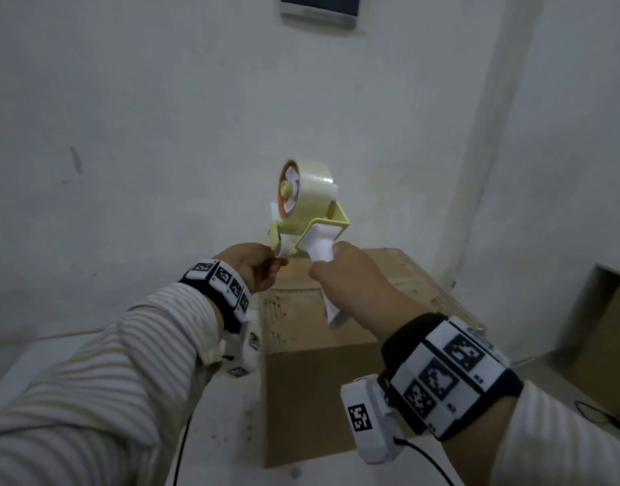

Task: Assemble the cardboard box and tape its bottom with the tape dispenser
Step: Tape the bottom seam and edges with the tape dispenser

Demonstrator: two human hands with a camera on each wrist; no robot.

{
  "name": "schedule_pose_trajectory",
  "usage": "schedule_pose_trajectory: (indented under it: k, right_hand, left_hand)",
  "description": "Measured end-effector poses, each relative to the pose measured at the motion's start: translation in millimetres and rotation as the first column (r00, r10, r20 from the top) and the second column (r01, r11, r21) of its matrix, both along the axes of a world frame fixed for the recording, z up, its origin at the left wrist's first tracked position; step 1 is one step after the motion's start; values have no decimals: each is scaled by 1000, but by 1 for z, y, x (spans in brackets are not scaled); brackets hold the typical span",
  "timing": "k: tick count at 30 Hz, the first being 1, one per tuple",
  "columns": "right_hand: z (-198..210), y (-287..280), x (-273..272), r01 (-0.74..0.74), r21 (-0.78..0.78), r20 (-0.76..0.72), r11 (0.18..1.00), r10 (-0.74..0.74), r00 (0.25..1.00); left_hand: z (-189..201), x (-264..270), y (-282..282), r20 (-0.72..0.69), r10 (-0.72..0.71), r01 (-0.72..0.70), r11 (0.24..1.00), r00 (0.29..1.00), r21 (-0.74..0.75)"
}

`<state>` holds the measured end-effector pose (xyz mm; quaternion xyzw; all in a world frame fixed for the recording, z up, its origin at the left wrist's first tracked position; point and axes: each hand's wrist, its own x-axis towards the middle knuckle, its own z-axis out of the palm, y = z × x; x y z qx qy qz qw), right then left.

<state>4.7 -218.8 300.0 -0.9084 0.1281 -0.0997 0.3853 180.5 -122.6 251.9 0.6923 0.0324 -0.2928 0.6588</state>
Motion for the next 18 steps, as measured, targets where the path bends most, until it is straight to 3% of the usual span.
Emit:
schedule_pose_trajectory:
  k: [7, 15, 18]
  right_hand:
    - [3, 38, 51, 25, -71, -97, 997, -32, 995]
    - [4, 52, 89, 68, -200, -200, 978, -108, 974]
    - [3, 53, 102, 57, -267, -264, 962, -130, 956]
  left_hand:
    - [-5, 82, 38, 214, 4, -40, 986, 977, 165]
    - [-8, 132, 17, 482, -225, -13, 897, 847, 442]
    - [-18, 147, 11, 456, -305, 32, 857, 836, 515]
